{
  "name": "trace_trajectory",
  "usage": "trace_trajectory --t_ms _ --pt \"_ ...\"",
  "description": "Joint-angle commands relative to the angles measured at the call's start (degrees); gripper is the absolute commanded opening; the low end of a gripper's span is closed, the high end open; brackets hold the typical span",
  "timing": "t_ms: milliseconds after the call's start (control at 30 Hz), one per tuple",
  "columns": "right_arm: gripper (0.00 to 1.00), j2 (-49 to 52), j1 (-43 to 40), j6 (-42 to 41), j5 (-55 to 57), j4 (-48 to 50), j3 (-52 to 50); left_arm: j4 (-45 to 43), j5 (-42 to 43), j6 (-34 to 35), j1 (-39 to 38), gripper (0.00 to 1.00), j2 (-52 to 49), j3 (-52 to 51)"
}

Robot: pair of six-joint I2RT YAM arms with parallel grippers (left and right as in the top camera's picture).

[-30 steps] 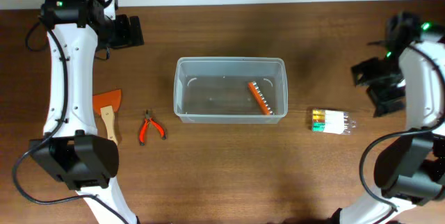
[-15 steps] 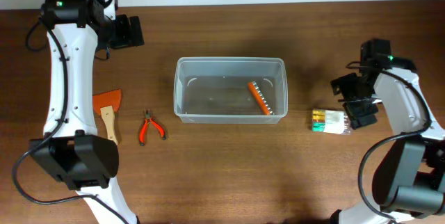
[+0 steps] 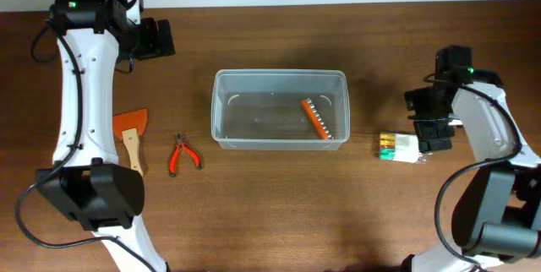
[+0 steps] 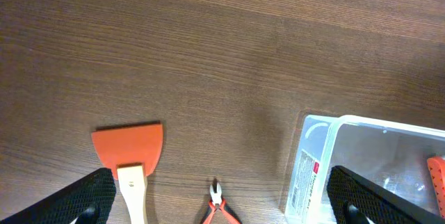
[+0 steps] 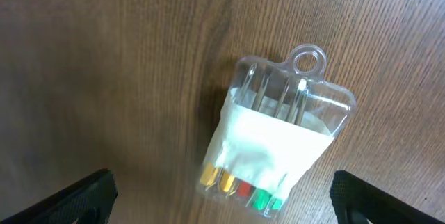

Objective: Pack container

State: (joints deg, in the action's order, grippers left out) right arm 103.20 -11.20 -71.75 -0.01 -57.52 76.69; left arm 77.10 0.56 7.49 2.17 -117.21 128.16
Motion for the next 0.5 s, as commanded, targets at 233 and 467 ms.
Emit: trace_trajectory --t_ms 233,467 --pt "0.99 3.6 0.4 -1.5 0.7 0.2 -1.1 0.0 -0.5 -0.3 0.0 0.99 0.7 0.5" --pt "0.99 3.7 0.4 -4.2 -0.3 1.3 -4.5 0.0 -0.6 -0.3 0.0 0.99 0.7 0.5"
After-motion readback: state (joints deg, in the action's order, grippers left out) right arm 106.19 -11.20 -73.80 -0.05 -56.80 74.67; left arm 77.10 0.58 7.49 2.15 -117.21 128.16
